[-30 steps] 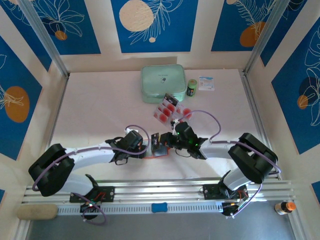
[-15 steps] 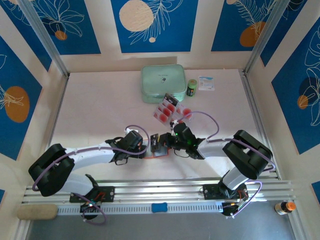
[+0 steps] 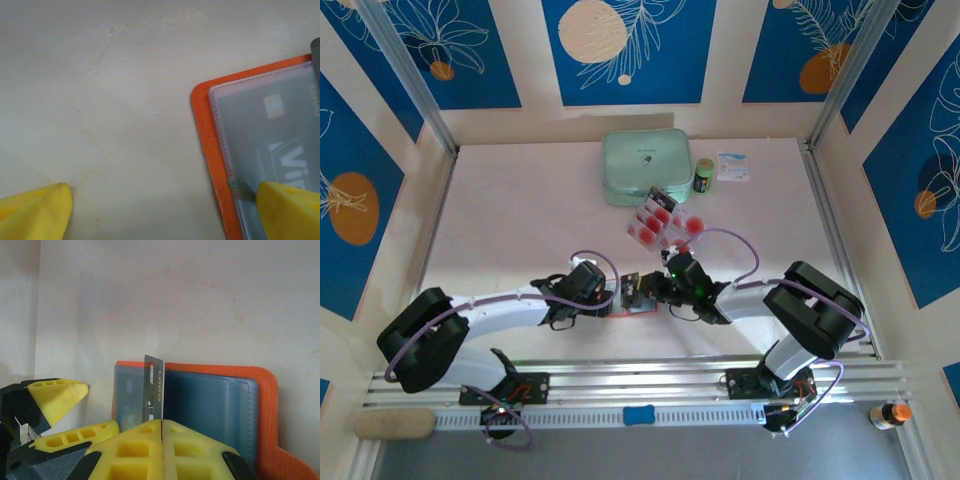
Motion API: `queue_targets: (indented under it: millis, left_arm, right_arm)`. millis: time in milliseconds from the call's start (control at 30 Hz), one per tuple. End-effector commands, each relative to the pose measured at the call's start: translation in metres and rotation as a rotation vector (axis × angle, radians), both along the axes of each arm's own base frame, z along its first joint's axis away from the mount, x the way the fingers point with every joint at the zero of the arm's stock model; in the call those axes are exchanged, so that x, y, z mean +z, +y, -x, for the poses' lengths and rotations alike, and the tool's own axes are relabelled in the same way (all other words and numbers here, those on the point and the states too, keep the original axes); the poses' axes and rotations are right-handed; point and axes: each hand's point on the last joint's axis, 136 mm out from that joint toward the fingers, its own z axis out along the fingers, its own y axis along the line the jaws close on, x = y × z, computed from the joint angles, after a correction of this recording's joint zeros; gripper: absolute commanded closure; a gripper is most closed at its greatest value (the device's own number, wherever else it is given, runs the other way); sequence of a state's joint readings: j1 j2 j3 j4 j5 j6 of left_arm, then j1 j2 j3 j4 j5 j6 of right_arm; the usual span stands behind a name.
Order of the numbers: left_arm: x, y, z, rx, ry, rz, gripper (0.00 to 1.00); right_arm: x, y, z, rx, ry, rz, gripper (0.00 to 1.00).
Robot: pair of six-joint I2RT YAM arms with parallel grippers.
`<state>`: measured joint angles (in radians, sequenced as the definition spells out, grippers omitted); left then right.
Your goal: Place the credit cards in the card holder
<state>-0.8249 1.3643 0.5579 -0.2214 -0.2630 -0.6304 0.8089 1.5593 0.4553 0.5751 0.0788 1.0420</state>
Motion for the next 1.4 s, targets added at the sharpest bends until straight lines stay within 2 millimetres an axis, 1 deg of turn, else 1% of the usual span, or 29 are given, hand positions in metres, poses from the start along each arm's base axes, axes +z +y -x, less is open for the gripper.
queue_targets:
  millis: [0, 733, 1367]
  left_arm:
    - [-0.006, 0.007, 0.006, 0.014, 0.018, -0.019, 0.06]
    - [-0.006, 0.008, 0.006, 0.016, 0.017, -0.018, 0.06]
    - [-0.006, 0.008, 0.006, 0.018, 0.016, -0.013, 0.06]
  right_arm:
    - [-0.006, -0.003, 0.003, -0.016, 0.003, 0.012, 1.00]
    - [-0.006, -0.009, 0.014, -0.022, 0.029, 0.056, 1.00]
    - [-0.016, 0.003, 0.017, 0.026, 0.097, 0.079, 1.00]
